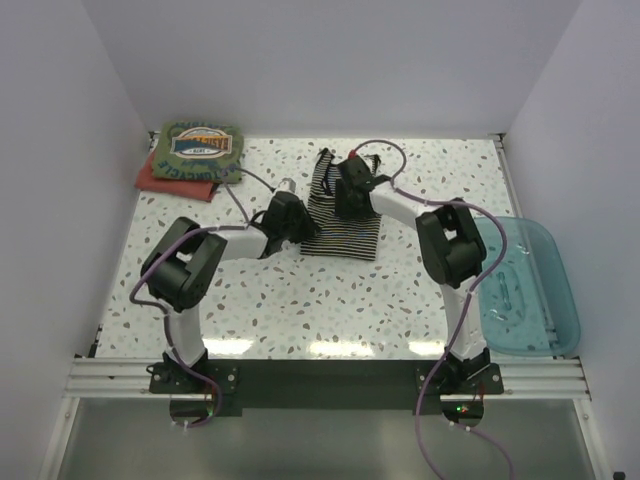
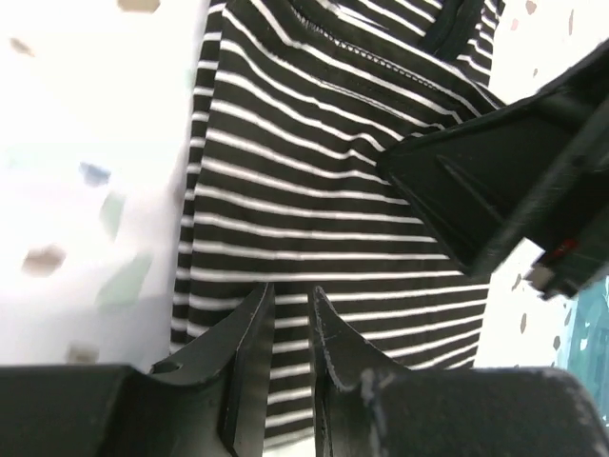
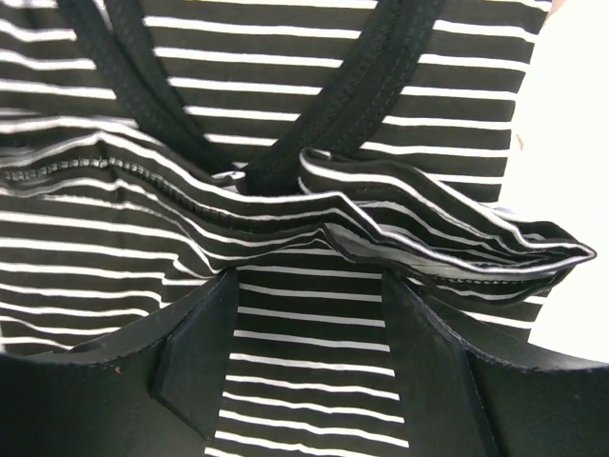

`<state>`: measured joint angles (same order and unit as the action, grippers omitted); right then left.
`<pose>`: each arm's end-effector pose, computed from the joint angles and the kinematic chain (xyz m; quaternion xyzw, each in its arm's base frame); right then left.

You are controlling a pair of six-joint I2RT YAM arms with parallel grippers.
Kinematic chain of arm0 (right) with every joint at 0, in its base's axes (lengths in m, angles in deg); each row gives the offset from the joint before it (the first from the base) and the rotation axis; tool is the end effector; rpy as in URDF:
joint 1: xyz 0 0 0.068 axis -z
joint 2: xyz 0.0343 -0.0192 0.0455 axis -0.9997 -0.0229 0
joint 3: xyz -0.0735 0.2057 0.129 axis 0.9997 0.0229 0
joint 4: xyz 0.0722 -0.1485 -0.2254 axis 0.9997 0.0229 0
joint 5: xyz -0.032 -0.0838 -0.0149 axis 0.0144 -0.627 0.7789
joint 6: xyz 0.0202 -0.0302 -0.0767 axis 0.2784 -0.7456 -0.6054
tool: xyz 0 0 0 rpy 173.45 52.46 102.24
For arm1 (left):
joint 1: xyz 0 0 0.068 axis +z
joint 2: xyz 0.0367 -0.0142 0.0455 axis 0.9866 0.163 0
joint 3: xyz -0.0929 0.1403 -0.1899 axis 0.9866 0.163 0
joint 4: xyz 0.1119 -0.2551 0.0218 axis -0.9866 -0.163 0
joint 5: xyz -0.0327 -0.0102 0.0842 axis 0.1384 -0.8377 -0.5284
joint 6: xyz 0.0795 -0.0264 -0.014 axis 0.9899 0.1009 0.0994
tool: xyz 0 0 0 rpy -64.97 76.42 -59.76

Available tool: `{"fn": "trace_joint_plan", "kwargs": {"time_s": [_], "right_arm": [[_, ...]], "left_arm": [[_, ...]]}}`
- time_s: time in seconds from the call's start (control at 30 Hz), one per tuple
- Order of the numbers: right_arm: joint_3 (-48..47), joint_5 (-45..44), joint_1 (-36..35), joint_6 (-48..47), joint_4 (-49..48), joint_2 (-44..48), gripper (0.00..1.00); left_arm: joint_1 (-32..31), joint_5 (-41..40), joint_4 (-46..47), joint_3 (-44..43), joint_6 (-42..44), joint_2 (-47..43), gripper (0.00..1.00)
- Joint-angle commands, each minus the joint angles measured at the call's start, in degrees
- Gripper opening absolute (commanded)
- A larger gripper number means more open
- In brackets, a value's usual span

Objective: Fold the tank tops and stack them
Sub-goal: Fold the tank top

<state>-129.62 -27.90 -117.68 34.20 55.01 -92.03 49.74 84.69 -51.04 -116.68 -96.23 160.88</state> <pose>0.4402 0.2251 0.1070 0.0184 0.9514 0.0424 0.3045 0.3682 -0.2223 0.0809 -0.1483 0.8831 -0.2989 0.3299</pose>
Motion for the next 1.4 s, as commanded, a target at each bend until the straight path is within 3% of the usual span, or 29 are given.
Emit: {"fn": "trace_joint_plan", "kwargs": {"time_s": [0.0, 0.27, 0.37, 0.5, 0.63, 0.87, 1.03, 1.23, 1.37], "right_arm": [[6.81, -1.66, -4.22, -2.9, 2.19, 2.09, 0.65], [31.49, -1.93, -14.5, 5.26, -5.36, 14.12, 0.65], [38.62, -0.87, -18.55, 9.91, -6.86, 19.21, 0.64], [44.88, 1.06, -21.45, 16.25, -8.8, 25.11, 0.64], [44.38, -0.68, -21.54, 17.85, -6.88, 29.52, 0.65], [34.46, -5.17, -20.84, 14.34, -0.46, 30.58, 0.66], [32.07, -0.53, -15.24, 10.82, -2.11, 26.2, 0.52], [30.66, 5.89, -11.44, 7.92, -4.75, 21.45, 0.46], [29.25, 4.85, -11.35, 6.86, -3.44, 21.77, 0.44]], "left_arm": [[-1.29, -5.35, 2.51, 5.85, -2.43, -8.05, 0.25], [-3.05, -7.39, 0.06, 22.91, -3.49, -27.91, 0.3], [-3.49, -6.51, -2.23, 31.16, -4.01, -34.94, 0.3], [-3.49, -7.12, -4.0, 35.49, -4.1, -40.84, 0.33], [-3.4, -7.12, -5.22, 33.57, -1.91, -40.77, 0.35], [-1.73, -5.46, -6.72, 26.28, 1.61, -34.96, 0.37], [-1.73, -2.29, -6.28, 28.73, 1.7, -37.85, 0.37], [-2.87, 4.47, -9.35, 32.59, 3.46, -43.13, 0.39], [-3.67, 5.89, -13.74, 37.86, 1.79, -48.13, 0.46]]}}
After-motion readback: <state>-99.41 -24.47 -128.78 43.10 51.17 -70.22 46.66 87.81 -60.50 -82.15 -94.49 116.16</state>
